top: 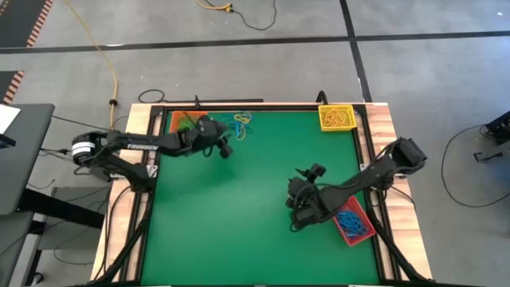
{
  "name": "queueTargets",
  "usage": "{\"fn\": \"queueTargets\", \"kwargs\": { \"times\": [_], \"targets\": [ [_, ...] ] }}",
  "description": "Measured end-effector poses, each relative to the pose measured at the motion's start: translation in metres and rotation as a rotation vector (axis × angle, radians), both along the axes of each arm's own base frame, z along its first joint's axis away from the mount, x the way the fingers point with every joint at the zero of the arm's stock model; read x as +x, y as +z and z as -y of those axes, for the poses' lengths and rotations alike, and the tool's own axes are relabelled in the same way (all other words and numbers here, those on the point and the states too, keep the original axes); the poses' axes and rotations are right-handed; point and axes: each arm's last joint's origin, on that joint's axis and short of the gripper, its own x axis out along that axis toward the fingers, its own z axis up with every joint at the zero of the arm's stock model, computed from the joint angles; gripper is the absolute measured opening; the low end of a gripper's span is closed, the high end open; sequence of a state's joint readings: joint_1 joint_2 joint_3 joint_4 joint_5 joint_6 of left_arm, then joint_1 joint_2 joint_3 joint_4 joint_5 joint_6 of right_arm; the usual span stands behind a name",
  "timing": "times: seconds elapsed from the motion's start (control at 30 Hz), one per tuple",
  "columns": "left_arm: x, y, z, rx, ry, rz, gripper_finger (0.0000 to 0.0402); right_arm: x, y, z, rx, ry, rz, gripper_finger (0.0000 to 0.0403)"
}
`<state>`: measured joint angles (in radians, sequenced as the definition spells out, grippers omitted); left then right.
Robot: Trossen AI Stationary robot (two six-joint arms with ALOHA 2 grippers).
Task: Sort rubber bands into baskets
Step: Put the blue rubber band into the red bin
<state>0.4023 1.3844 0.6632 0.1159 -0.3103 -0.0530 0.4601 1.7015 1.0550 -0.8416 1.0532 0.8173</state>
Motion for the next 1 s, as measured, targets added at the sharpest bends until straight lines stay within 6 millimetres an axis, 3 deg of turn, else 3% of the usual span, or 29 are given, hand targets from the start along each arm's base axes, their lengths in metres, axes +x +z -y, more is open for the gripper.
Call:
{"fn": "queueTargets", "kwargs": {
  "times": [0.17,0.6,0.87,1.0],
  "targets": [
    [-0.001,-0.002,-0.040,-0.095,0.032,-0.104,0.0121,0.007,-0.006,0.008,0.017,-0.033,-0.002,0.0234],
    [0.022,-0.035,-0.124,-0.337,0.065,-0.387,0.0120,0.009,-0.006,0.010,0.037,-0.035,0.001,0.0234],
    [0.027,-0.042,-0.149,-0.388,0.086,-0.446,0.0120,0.009,-0.006,0.010,0.035,-0.035,-0.002,0.0234],
    [0.021,-0.043,-0.156,-0.399,0.110,-0.454,0.0120,0.009,-0.005,0.011,0.032,-0.035,-0.008,0.0234]
  ]
}}
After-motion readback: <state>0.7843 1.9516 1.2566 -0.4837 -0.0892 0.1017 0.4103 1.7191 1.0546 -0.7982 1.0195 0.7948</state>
